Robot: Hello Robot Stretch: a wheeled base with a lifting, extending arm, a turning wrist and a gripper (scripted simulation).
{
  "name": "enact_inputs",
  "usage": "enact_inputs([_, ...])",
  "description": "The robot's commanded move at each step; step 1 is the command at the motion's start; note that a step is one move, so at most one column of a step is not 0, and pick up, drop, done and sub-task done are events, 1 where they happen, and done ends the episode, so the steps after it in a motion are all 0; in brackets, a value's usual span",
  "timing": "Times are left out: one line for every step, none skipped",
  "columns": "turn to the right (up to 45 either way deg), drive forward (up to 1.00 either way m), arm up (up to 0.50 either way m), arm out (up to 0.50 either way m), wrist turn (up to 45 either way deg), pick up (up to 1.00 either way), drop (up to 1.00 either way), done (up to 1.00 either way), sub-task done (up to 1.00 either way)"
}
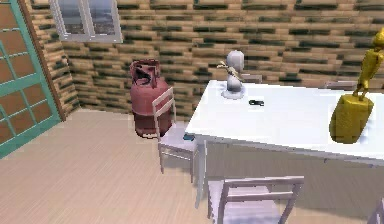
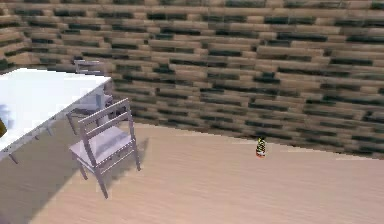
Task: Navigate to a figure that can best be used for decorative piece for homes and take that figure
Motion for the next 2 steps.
enact_inputs([-3.0, 0.00, 0.00, 0.00, 0.0, 0.00, 0.00, 0.00, 0.00])
enact_inputs([0.0, 0.75, 0.00, 0.00, 0.0, 0.00, 0.00, 0.00, 0.00])
